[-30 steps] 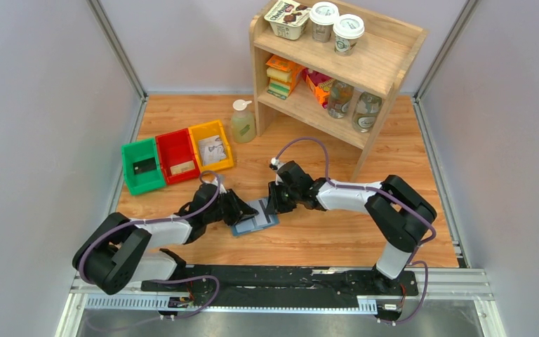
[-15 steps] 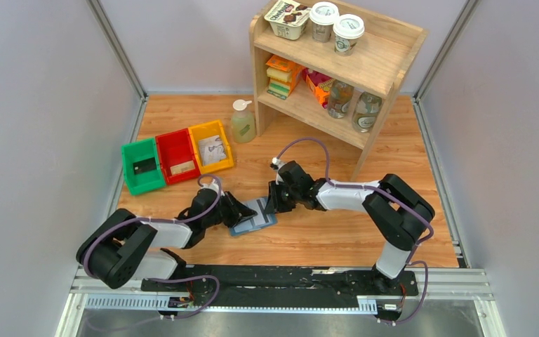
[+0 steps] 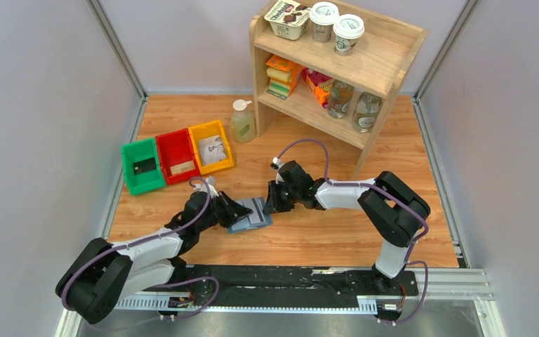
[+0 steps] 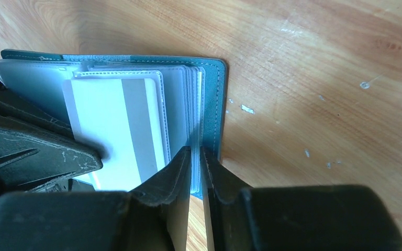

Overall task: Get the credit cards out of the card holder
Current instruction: Remove the credit card from the card holder.

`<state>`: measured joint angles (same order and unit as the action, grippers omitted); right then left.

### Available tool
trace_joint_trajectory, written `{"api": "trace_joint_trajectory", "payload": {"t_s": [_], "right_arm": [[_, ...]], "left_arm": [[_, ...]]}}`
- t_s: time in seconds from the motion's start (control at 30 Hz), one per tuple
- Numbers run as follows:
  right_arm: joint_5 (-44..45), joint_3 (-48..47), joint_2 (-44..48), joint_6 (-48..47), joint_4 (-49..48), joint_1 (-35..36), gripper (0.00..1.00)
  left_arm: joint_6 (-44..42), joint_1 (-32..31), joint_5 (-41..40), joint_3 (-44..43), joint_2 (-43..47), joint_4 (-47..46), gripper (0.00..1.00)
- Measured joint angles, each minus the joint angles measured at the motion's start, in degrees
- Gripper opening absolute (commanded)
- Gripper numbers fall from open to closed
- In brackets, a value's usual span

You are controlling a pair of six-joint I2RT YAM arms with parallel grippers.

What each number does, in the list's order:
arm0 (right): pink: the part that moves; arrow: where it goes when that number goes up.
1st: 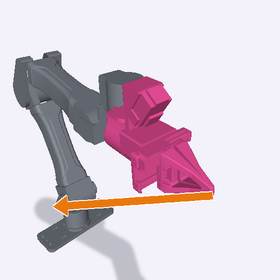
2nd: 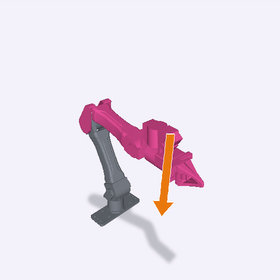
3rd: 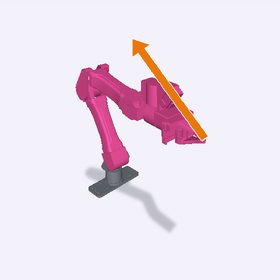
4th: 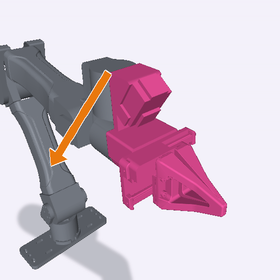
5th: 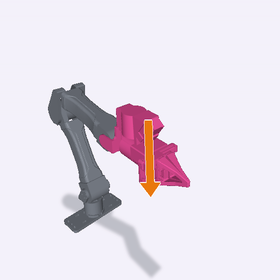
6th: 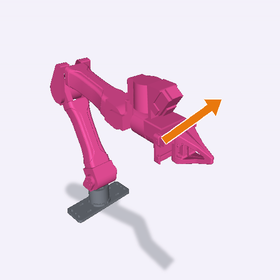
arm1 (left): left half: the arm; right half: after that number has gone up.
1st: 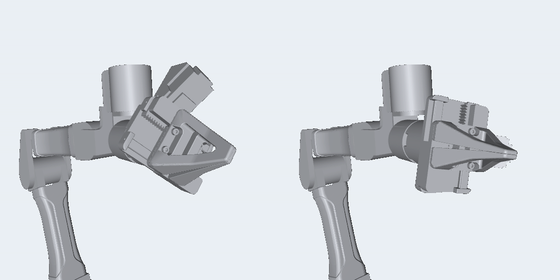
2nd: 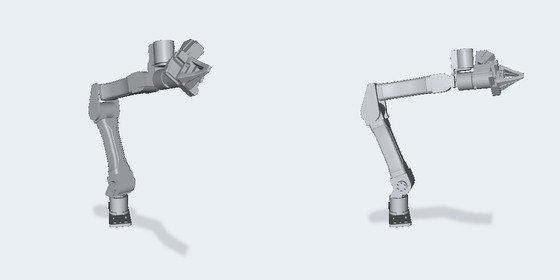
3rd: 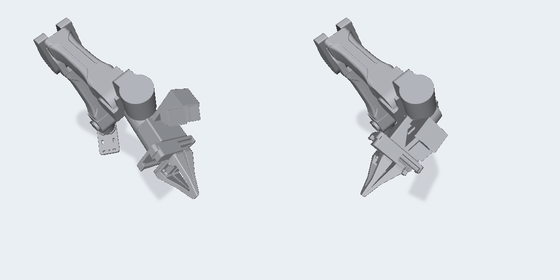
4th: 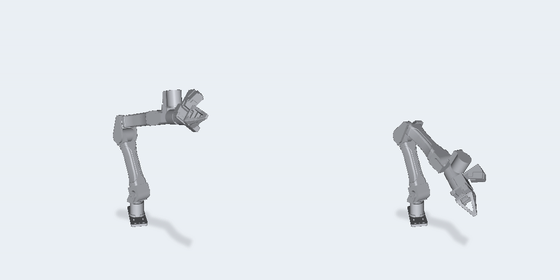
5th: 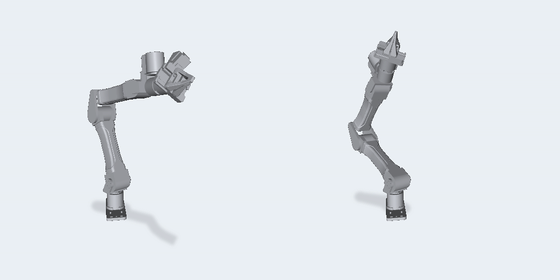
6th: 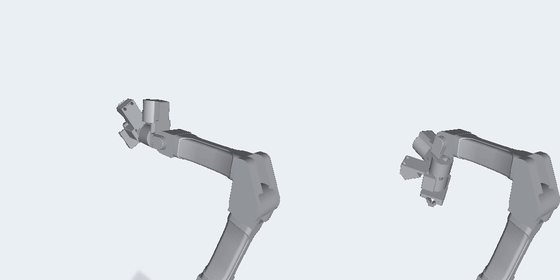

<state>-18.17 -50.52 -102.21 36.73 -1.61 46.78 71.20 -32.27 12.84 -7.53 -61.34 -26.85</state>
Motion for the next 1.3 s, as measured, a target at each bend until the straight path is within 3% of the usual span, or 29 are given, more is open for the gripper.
{"api": "trace_joint_trajectory", "payload": {"t_s": [0.3, 0.8, 1.3], "right_arm": [[0.0, -0.02, -0.02, 0.13, 0.02, -0.07, 0.22], [0.28, 0.0, 3.13, -1.64, 2.8, -0.04, 0.23], [-8.52, -1.38, -1.53, 0.28, -7.08, 0.94, 0.18]], "left_arm": [[-0.55, 0.0, -1.33, 0.02, 2.29, 5.29, 0.01], [-0.63, 0.55, -2.45, 0.98, 8.24, 14.45, 0.0], [-0.7, 0.96, -1.95, 0.98, 6.36, 13.16, 0.0]]}}
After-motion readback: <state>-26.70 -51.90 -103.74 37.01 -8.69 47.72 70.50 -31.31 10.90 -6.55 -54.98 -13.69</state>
